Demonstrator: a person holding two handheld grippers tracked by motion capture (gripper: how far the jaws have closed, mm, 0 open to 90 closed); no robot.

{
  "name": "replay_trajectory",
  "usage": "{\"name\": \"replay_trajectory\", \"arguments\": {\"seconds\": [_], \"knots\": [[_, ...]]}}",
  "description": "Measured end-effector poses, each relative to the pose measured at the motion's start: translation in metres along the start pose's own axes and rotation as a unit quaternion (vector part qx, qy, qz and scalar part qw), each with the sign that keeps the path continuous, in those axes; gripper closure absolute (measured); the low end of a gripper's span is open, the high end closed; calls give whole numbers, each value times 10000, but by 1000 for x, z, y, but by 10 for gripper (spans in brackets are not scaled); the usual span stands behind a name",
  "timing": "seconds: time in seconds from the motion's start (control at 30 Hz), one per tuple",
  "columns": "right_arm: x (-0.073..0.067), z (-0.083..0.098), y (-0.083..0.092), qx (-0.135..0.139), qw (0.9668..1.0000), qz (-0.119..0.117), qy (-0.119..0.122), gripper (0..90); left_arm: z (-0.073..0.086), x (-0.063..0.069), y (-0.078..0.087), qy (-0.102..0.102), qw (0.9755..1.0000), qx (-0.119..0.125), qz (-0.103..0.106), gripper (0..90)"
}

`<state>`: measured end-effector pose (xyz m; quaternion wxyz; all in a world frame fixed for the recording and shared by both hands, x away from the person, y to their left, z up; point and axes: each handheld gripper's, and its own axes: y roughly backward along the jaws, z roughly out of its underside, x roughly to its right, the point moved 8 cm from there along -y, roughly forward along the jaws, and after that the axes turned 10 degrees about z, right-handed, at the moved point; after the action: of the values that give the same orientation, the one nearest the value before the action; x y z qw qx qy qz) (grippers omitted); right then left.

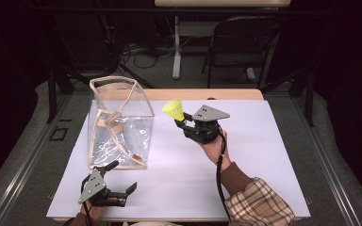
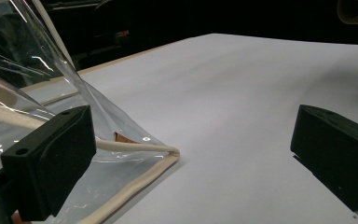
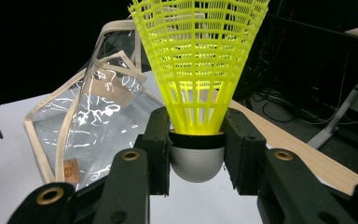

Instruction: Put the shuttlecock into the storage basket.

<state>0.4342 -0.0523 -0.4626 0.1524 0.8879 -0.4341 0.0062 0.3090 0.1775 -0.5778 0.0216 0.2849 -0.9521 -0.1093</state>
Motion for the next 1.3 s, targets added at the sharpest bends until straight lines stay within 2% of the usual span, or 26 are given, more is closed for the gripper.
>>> {"name": "replay_trajectory", "arguments": {"seconds": [1.3], "knots": [[-6,-33,-30,86,9998,-157,-72,649,0,0,0,38,10000,27,10,0]]}}
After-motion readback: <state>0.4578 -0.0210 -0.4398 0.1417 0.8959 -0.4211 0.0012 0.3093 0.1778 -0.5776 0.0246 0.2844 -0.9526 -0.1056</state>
